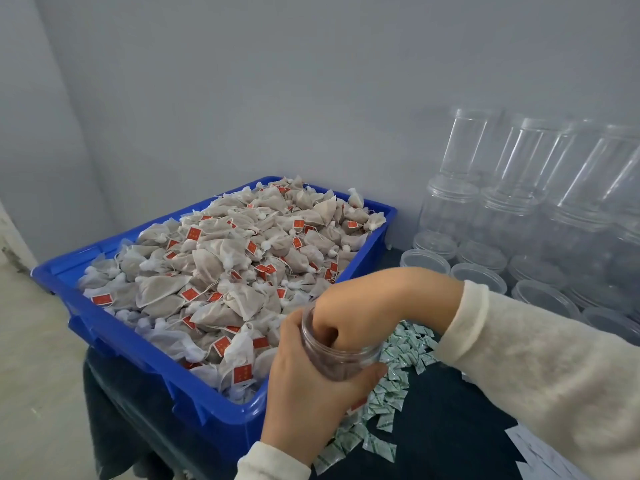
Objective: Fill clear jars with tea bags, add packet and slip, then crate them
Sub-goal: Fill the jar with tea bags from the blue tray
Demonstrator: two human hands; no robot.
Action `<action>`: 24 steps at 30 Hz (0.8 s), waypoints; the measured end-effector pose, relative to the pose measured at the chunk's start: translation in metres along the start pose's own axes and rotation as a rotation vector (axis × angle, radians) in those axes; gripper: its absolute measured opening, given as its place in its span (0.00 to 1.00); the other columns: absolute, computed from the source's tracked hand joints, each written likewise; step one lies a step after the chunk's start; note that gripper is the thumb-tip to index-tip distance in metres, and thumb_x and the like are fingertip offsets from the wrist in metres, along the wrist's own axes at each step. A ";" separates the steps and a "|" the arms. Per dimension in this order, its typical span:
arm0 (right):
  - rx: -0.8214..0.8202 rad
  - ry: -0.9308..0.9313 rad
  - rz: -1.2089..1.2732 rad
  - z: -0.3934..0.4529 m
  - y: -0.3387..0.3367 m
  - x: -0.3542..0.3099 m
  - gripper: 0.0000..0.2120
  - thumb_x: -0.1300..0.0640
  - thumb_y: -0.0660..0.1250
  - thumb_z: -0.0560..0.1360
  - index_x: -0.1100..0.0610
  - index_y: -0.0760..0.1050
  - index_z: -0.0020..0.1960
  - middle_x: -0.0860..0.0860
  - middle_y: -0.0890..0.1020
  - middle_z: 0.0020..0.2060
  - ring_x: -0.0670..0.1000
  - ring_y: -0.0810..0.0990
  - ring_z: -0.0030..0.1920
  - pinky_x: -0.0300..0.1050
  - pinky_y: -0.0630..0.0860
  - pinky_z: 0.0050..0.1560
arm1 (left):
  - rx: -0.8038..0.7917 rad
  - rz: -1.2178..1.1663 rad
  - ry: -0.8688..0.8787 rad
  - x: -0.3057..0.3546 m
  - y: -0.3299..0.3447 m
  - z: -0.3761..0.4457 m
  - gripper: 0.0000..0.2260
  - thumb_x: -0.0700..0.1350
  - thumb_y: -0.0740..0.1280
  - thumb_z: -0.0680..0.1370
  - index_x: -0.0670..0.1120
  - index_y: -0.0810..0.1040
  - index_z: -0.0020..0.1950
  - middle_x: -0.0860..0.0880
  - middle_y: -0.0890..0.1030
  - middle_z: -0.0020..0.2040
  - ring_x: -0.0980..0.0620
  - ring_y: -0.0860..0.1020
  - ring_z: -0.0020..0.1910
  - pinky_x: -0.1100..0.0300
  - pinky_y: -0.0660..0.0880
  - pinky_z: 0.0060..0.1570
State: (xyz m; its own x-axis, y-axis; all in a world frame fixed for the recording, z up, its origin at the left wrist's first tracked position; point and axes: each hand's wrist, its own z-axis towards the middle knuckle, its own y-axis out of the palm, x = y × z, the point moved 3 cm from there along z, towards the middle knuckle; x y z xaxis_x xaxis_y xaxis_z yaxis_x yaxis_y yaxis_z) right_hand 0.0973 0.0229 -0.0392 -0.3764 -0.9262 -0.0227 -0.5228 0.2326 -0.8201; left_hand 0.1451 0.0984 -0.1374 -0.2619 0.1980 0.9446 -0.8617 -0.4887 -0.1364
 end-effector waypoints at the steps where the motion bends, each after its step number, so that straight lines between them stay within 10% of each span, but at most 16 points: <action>1: 0.008 -0.016 0.035 -0.003 -0.004 0.002 0.08 0.59 0.62 0.79 0.57 0.80 0.52 0.46 0.79 0.37 0.44 0.76 0.34 0.30 0.71 0.34 | -0.001 0.001 -0.005 0.000 0.000 0.000 0.38 0.65 0.78 0.50 0.67 0.66 0.56 0.69 0.75 0.52 0.66 0.77 0.50 0.72 0.74 0.42; 8: 0.250 -0.044 0.534 -0.016 -0.046 0.041 0.08 0.64 0.63 0.79 0.55 0.80 0.49 0.49 0.83 0.40 0.43 0.82 0.38 0.33 0.78 0.40 | -0.010 0.048 0.012 0.004 -0.001 -0.002 0.38 0.72 0.74 0.50 0.70 0.64 0.56 0.73 0.72 0.54 0.70 0.73 0.55 0.76 0.69 0.48; 14: 0.539 0.308 0.289 0.030 -0.048 0.093 0.16 0.70 0.58 0.77 0.53 0.78 0.53 0.47 0.79 0.46 0.45 0.78 0.46 0.39 0.73 0.48 | -0.018 0.066 0.009 0.003 -0.001 -0.002 0.39 0.69 0.76 0.51 0.72 0.62 0.57 0.73 0.70 0.56 0.71 0.70 0.58 0.76 0.68 0.48; 19: 0.479 0.443 0.280 0.080 -0.018 0.118 0.12 0.61 0.63 0.78 0.62 0.79 0.59 0.56 0.82 0.57 0.54 0.80 0.56 0.46 0.76 0.57 | -0.024 0.056 0.016 0.006 -0.002 0.000 0.39 0.66 0.76 0.51 0.64 0.65 0.59 0.75 0.68 0.56 0.75 0.68 0.58 0.83 0.63 0.47; 24: 0.308 0.511 0.176 0.114 -0.006 0.124 0.08 0.55 0.68 0.76 0.57 0.75 0.40 0.52 0.76 0.36 0.49 0.74 0.35 0.41 0.69 0.33 | -0.015 0.094 -0.017 0.005 -0.001 0.002 0.40 0.67 0.73 0.49 0.65 0.64 0.58 0.79 0.64 0.56 0.78 0.66 0.57 0.84 0.63 0.46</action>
State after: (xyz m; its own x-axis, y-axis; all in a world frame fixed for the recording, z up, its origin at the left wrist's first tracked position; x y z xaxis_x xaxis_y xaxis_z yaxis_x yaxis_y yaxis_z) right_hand 0.1409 -0.1274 -0.1022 -0.7954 -0.6047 0.0416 -0.2037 0.2020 -0.9580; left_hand 0.1459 0.0985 -0.1323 -0.3344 0.1372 0.9324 -0.8401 -0.4918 -0.2289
